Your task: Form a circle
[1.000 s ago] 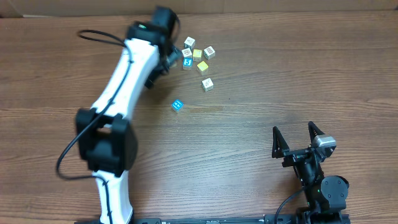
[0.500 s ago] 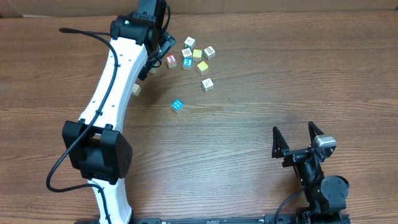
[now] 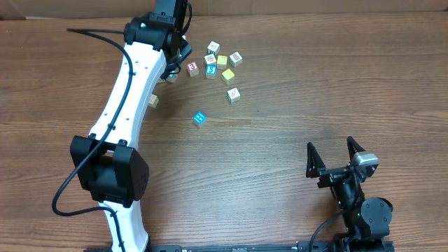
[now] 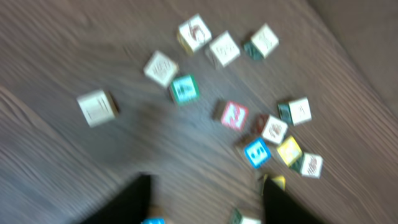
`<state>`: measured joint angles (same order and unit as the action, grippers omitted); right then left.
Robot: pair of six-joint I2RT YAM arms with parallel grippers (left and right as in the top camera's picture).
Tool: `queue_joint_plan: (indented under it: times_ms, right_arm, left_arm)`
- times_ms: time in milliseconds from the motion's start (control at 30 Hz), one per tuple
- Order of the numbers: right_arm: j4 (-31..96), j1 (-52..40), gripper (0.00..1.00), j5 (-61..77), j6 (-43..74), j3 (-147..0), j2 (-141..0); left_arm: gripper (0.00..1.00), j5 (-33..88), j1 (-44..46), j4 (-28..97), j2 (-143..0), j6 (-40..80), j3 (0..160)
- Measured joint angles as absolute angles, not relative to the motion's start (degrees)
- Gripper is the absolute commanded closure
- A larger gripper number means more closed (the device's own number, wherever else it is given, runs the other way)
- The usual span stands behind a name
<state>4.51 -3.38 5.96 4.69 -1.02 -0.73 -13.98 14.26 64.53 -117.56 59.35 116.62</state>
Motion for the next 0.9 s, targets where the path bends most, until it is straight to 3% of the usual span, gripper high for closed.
queue_joint_plan:
  times_ms: [67,100,167,300,433,633,900]
  right_arm:
    - [4.51,-3.38,0.00,5.98,4.69,-1.02,-0.73]
    - [4.49,-3.38,0.00,5.96,4.67,-1.02,-0.73]
    - [4.54,-3.38,0.00,5.96,4.69,-1.02,-0.73]
    - [4.54,-3.38,0.00,5.96,4.69,-1.02,-0.73]
    - [4.51,-3.38,0.00,5.96,4.64,-1.02,-0.73]
    - [4.51,-3.38,0.00,5.96,4.67,-1.02,-0.73]
    - [4.54,-3.38,0.00,5.98,4.69,-1.02,-0.73]
  left_arm:
    - [0.71,-17.50,14.26,64.55,-117.56,57.95,116.62]
    - [0.55,-19.25,14.26,64.75,-117.56,57.65,116.62]
    - [0.35,-23.57,14.26,66.32,-117.56,56.80,116.62]
    - [0.24,-30.44,13.67,69.47,-117.56,56.42,116.62]
    - [0.22,-29.61,11.27,68.97,-117.56,51.79,116.62]
    - [0.23,-16.45,4.93,70.63,-118.69,43.29,116.62]
    - [0.37,-3.16,1.91,73.76,-126.17,39.97,116.62]
